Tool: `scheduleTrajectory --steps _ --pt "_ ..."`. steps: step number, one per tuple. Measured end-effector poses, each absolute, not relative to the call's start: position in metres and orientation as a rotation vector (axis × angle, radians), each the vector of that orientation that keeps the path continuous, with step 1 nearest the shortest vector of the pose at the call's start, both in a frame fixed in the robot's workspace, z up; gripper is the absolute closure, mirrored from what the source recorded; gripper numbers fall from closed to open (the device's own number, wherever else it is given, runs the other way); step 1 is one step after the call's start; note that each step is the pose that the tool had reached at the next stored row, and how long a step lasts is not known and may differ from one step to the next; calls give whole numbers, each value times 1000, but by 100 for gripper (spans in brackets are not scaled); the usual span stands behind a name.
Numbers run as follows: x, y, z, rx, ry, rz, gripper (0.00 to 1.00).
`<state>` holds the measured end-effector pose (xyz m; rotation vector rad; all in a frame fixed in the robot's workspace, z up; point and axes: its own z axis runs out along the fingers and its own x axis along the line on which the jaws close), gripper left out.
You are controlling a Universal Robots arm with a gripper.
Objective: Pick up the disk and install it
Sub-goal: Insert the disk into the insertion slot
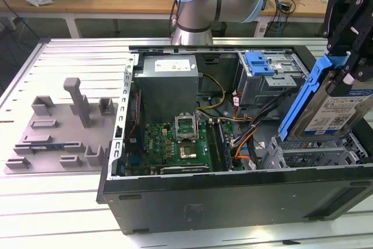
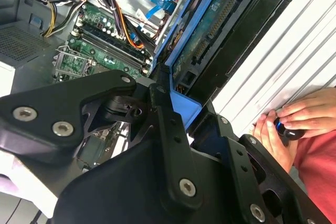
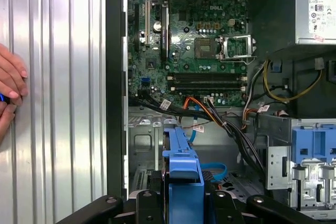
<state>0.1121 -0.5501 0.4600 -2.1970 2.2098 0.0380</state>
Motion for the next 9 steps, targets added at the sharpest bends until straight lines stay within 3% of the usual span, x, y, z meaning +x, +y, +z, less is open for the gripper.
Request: scheduleTrajectory --steps 9 --pt "112 -551 455 -2197 2210 38 63"
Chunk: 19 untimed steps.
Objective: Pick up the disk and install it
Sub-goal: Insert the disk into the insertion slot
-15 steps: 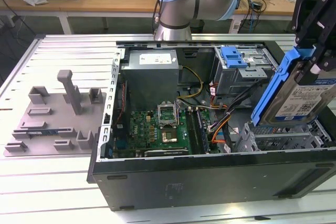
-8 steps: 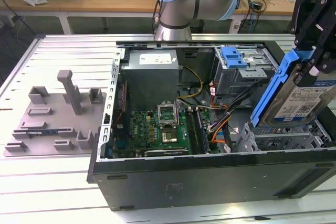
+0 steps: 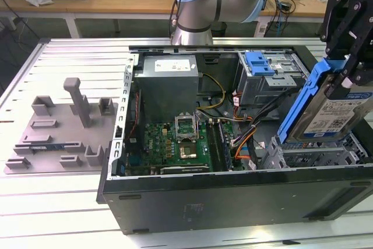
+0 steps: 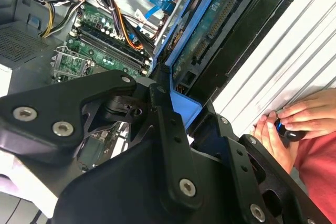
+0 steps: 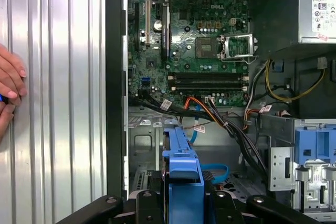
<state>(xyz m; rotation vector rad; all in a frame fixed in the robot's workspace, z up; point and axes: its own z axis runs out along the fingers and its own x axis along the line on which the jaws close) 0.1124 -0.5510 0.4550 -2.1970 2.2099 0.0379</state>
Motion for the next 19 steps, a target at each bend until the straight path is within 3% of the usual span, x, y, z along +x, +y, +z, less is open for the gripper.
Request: scheduleTrajectory --steps 19 --pt "113 -551 427 -2197 2210 38 63"
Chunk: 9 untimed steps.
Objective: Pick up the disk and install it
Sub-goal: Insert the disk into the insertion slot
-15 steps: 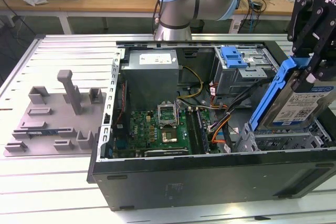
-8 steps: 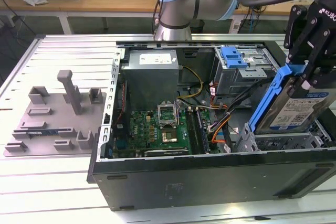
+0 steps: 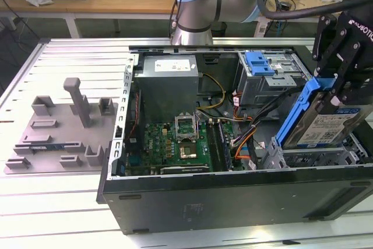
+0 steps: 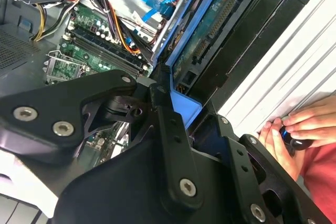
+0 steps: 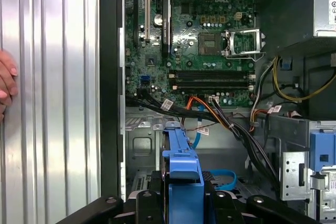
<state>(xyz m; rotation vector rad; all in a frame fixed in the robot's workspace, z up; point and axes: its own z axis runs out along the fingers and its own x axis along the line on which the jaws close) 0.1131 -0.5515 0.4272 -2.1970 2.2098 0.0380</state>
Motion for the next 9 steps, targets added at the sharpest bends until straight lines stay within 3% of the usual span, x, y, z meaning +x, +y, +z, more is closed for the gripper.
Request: scheduleTrajectory --steps 9 --pt "113 -551 416 -2197 2210 38 63"
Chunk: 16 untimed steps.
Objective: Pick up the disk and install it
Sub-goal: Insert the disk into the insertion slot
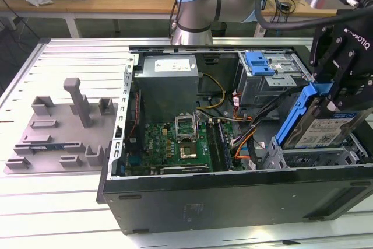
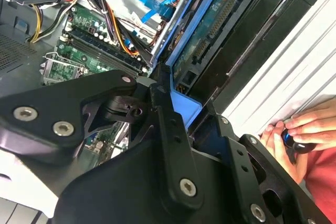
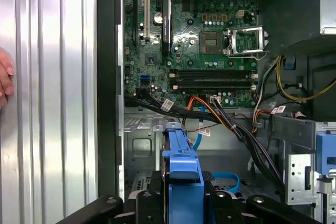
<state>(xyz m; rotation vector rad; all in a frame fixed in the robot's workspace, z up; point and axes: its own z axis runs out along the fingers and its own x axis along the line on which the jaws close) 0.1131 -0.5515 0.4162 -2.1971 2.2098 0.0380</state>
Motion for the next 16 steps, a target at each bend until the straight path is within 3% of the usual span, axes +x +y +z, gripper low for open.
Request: scheduleTrajectory --steps 14,16 --pt "113 -552 399 -2197 2210 38 63" --pt "113 -552 398 -2197 2210 38 56"
